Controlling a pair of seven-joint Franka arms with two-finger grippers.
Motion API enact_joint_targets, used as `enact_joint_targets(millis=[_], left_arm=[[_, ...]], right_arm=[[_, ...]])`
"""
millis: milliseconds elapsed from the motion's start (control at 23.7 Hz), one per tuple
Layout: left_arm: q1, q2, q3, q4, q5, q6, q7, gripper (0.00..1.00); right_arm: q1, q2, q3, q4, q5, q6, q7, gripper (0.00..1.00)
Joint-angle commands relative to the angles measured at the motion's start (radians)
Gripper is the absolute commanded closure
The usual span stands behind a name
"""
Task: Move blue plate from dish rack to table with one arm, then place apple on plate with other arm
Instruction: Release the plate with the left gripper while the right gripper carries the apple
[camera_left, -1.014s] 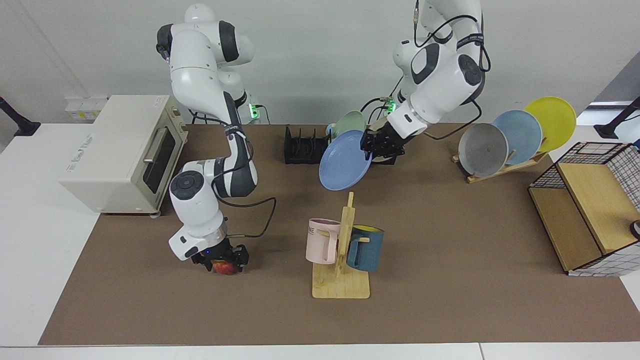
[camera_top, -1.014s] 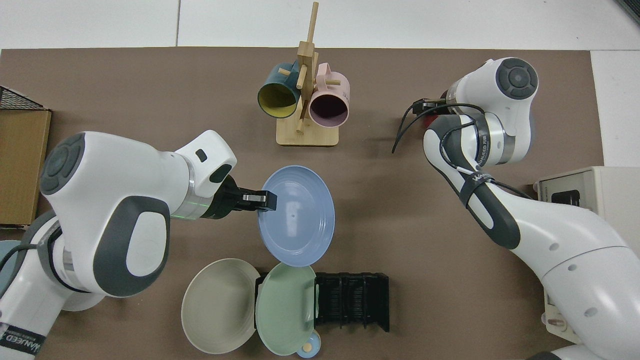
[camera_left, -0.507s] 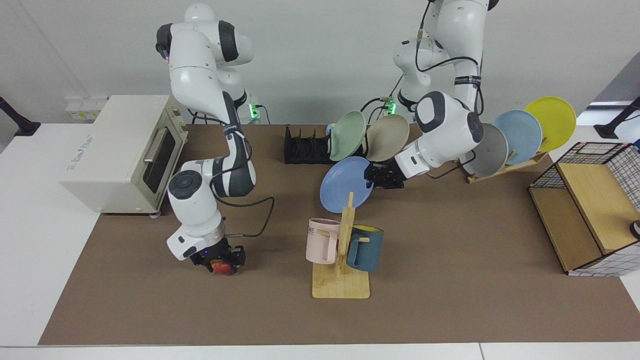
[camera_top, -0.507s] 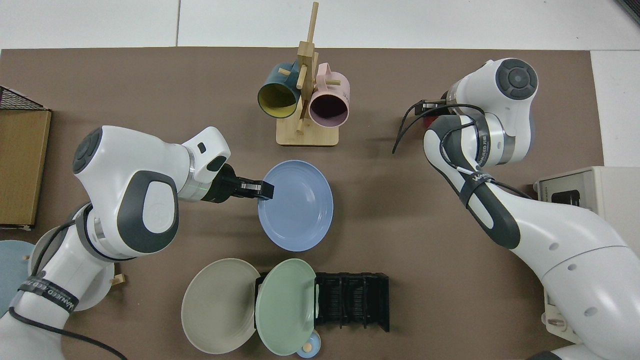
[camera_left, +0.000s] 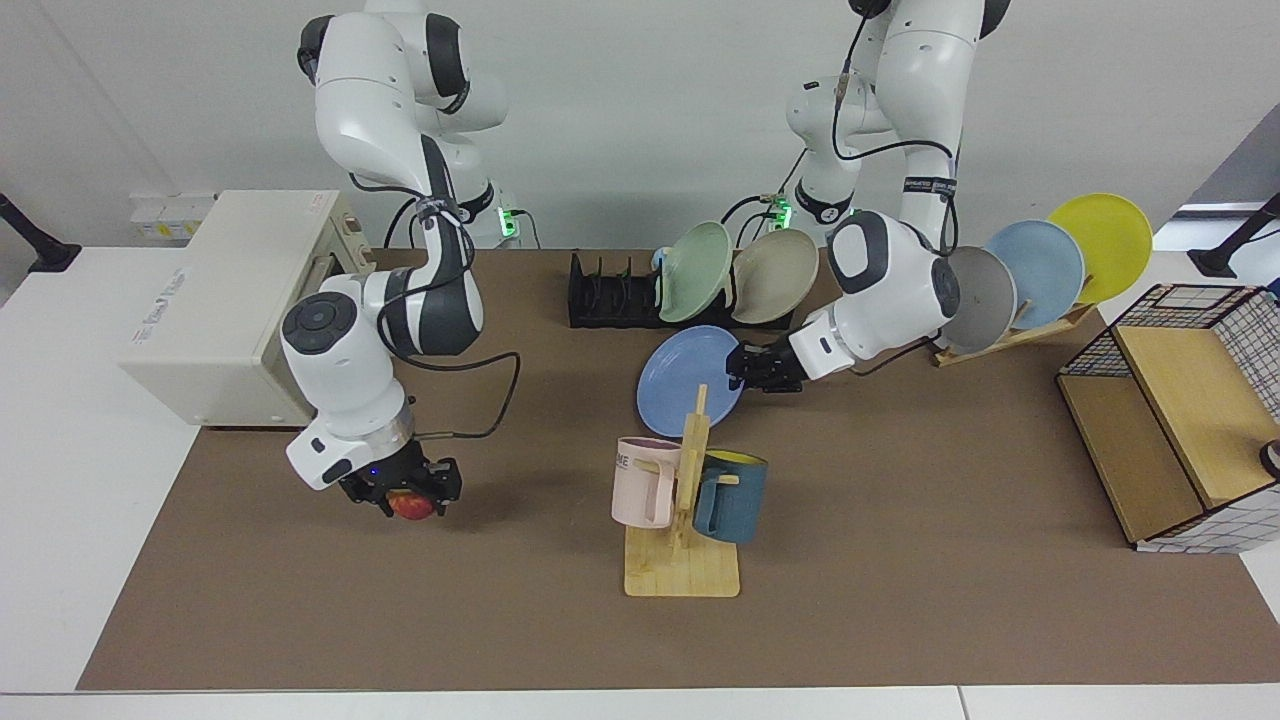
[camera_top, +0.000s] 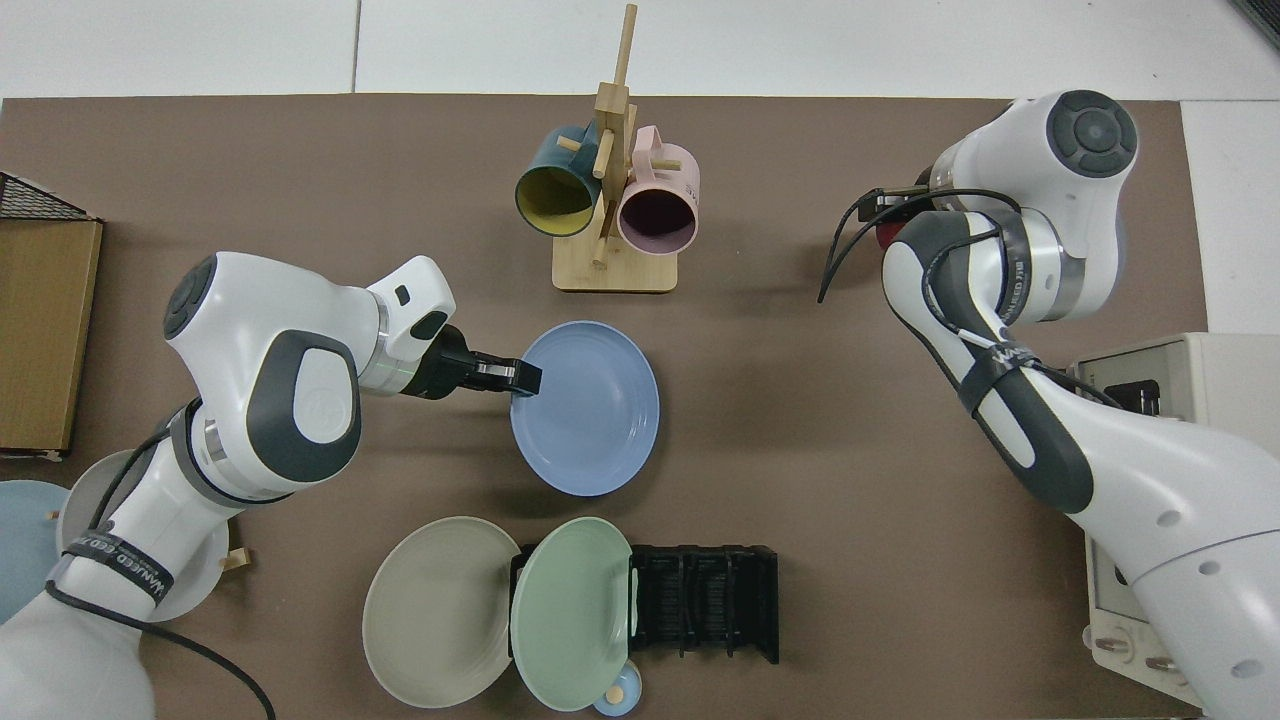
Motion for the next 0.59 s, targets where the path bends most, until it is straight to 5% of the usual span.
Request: enact_joint_targets(millis=[0, 85, 127, 169, 211, 549], left_arm=[[0.01, 0.057, -0.021, 0.008, -0.037, 0.039, 0.029, 1.0], [0.006, 0.057, -0.025, 0.008, -0.037, 0.048, 0.027, 0.92], [0.004, 0.057, -0.031, 0.007, -0.039, 0.056, 0.024, 0.73], [0.001, 0.057, -0.035, 0.008, -0.039, 0.061, 0.023, 0.45], [0.0, 0.057, -0.035, 0.008, -0.037, 0.068, 0.02, 0.33], [-0.013, 0.014, -0.04, 0.044, 0.096, 0.062, -0.149, 0.25]], right_arm=[[-0.015, -0.083, 0.011, -0.02, -0.004, -0.08, -0.027, 1.0], [-0.015, -0.116, 0.011, -0.02, -0.004, -0.123, -0.029, 1.0], [-0.015, -0.13, 0.011, -0.02, 0.001, -0.143, -0.034, 1.0], [-0.016, -0.148, 0.011, -0.02, 0.006, -0.167, -0.035, 1.0], [-0.021, -0.164, 0.011, -0.022, 0.006, -0.189, -0.035, 1.0], [-0.03, -0.236, 0.011, -0.072, 0.009, -0.235, -0.057, 1.0]])
